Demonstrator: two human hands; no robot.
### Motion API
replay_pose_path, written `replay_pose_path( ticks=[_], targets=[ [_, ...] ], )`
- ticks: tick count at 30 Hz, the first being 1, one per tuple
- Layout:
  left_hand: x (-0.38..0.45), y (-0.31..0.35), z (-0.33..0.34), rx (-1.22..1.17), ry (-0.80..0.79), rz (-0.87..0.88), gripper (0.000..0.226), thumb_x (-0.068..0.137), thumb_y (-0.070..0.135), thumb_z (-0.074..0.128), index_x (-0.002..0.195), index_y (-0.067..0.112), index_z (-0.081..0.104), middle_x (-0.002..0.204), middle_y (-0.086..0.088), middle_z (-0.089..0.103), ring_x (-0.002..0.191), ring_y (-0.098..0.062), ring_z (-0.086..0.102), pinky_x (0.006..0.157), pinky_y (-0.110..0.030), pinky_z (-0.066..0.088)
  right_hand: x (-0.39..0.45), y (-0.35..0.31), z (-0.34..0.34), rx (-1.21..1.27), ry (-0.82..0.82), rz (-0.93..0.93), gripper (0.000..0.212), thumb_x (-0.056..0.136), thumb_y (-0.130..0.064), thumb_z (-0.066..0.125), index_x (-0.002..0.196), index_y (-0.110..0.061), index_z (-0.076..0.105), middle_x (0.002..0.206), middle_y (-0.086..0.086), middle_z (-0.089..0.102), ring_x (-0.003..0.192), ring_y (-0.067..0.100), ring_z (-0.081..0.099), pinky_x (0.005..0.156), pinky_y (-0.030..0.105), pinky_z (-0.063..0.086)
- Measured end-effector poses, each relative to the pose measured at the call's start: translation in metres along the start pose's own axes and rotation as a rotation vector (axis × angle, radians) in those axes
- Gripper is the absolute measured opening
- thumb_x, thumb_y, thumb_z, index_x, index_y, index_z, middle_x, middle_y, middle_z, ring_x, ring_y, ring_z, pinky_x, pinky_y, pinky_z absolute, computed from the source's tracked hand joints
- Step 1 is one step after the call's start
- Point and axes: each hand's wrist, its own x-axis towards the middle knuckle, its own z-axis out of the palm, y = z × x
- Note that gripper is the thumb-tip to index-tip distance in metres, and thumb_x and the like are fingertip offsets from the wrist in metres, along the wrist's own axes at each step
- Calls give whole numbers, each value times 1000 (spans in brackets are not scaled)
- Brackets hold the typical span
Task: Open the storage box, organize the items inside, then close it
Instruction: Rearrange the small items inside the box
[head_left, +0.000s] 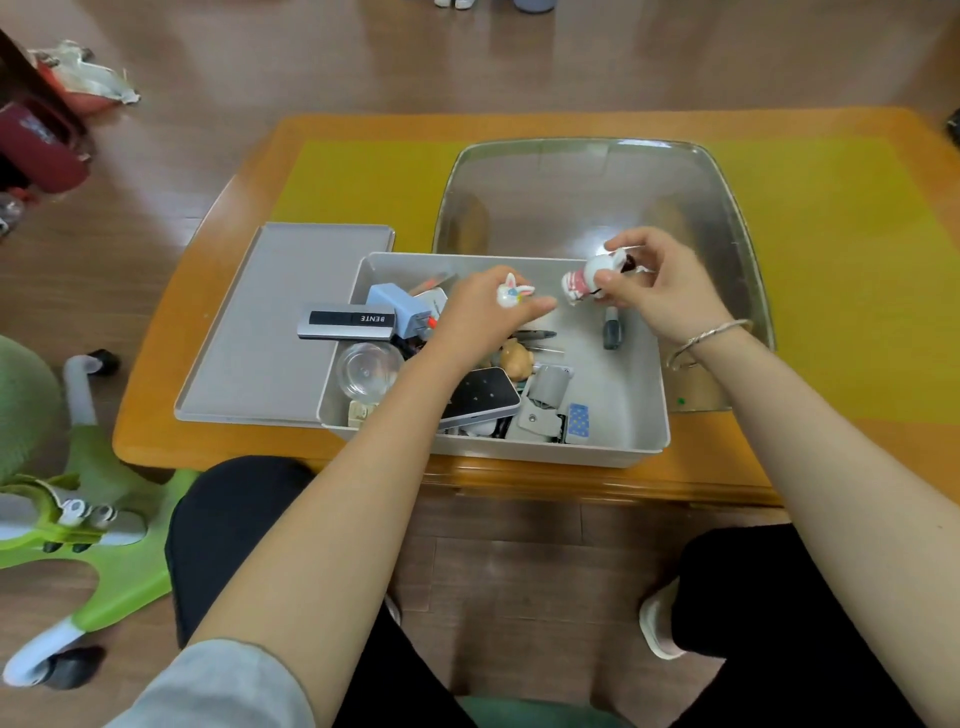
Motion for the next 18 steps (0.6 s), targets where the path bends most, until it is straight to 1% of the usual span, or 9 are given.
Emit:
replay_pose_path(
  ticks=[1, 3, 5, 6, 8, 10, 12, 14, 18],
  targets=[
    [3, -1, 3, 22, 35, -1, 31, 80, 39, 73, 87, 11, 61, 76, 2, 59, 73, -14, 52, 60, -23, 38, -2, 5, 3, -41, 13, -30, 24, 87, -5, 62, 110, -7, 56, 98, 12, 60, 66, 11, 64, 73, 26, 53],
    [6, -1, 7, 57, 79, -6, 39, 80, 43, 73, 84, 10, 53, 69, 2, 52, 64, -13, 46, 53, -22, 33, -5, 13, 11, -87, 36, -72, 19, 89, -7, 60, 107, -9, 58, 96, 9, 61, 68, 10, 61, 73, 20, 49],
    [8, -2, 8, 27, 66, 0, 38, 81, 36, 73, 93, 13, 45, 74, 3, 50, 65, -10, 46, 53, -18, 35, -7, 20, 15, -156, 74, -129, 16, 89, -9, 58, 105, -11, 60, 96, 2, 62, 74, 10, 57, 74, 14, 46],
    [9, -3, 9, -19, 25, 6, 37, 83, 28, 71, 98, 15, 40, 81, 1, 51, 69, -12, 48, 58, -19, 38, -6, 23, 15, -193, 92, -165, 17, 89, -9, 57, 106, -12, 61, 97, -3, 61, 77, 7, 55, 74, 9, 44],
    [11, -3, 12, -124, -67, -1, 33, 89, 14, 60, 107, 17, 32, 95, -4, 50, 80, -18, 50, 68, -28, 43, -4, 29, 14, -244, 109, -202, 19, 90, -10, 56, 108, -12, 61, 97, -8, 60, 78, 4, 53, 75, 5, 40],
    [14, -4, 14, -168, -82, -14, 28, 94, 11, 50, 114, 16, 30, 103, -6, 47, 83, -17, 47, 69, -28, 40, -1, 35, 13, -312, 104, -199, 21, 90, -10, 55, 110, -11, 61, 98, -4, 62, 82, 13, 56, 81, 18, 45],
    [18, -6, 16, -135, -75, -7, 27, 98, 17, 47, 121, 13, 34, 105, -5, 48, 83, -15, 47, 68, -25, 39, 3, 39, 13, -349, 102, -177, 21, 91, -10, 54, 111, -11, 60, 99, 0, 63, 86, 19, 58, 85, 30, 46],
    [22, -8, 19, -93, -77, 9, 30, 98, 23, 50, 124, 13, 40, 104, -3, 52, 84, -14, 49, 71, -27, 41, 6, 41, 13, -330, 90, -150, 21, 92, -11, 52, 112, -13, 58, 101, -1, 62, 88, 19, 58, 87, 33, 46],
    [30, -8, 27, -84, -68, 65, 22, 93, 20, 59, 114, 15, 52, 98, -1, 56, 82, -13, 50, 73, -30, 45, 12, 41, 11, -354, 46, -153, 22, 91, -14, 53, 111, -14, 60, 105, 1, 63, 88, 20, 58, 88, 36, 47]
  ],
)
